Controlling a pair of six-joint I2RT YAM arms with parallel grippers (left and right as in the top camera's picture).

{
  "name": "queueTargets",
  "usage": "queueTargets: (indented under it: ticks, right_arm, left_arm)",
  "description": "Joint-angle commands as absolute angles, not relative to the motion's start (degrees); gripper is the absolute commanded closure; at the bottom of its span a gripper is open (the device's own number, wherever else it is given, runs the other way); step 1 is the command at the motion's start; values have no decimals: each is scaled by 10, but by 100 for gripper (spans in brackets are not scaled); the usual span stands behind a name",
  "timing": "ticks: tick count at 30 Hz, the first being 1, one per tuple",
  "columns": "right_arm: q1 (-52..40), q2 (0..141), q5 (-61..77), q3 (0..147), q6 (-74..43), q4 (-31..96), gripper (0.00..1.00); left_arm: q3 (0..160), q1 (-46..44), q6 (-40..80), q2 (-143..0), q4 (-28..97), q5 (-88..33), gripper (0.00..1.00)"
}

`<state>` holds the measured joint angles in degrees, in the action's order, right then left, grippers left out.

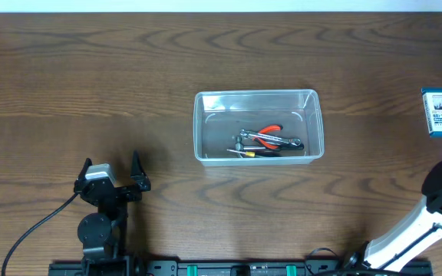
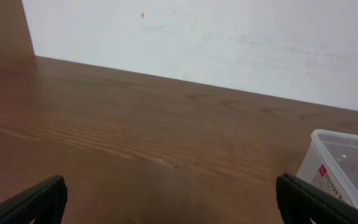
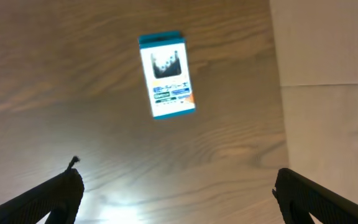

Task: Pack container
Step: 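Release the wrench and move the right gripper toward the blue box, then lower the open right gripper around the blue screwdriver-set box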

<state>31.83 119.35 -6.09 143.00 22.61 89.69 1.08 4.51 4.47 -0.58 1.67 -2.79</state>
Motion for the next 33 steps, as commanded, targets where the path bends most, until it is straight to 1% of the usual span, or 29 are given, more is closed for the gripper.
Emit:
queueTargets:
  ticks: [1, 4, 7, 12, 22, 33]
  right_arm:
    - [342, 1194, -56, 1373, 303, 881, 1]
    - [353, 1209, -60, 1307, 325, 843, 1]
    - [360, 1230, -60, 1273, 325, 813, 1]
    - [360, 1284, -57, 1270, 338, 777, 1]
    - [362, 1396, -41, 1271, 318, 769, 1]
    - [363, 1406, -37, 1284, 307, 697, 1]
  left_arm:
    - [2, 49, 42, -2, 40, -19, 2]
    - [2, 49, 42, -2, 40, -19, 2]
    - [2, 49, 42, -2, 40, -19, 2]
    - [2, 49, 42, -2, 40, -19, 2]
    - [2, 49, 42, -2, 40, -19, 2]
    - [2, 49, 42, -2, 40, -19, 2]
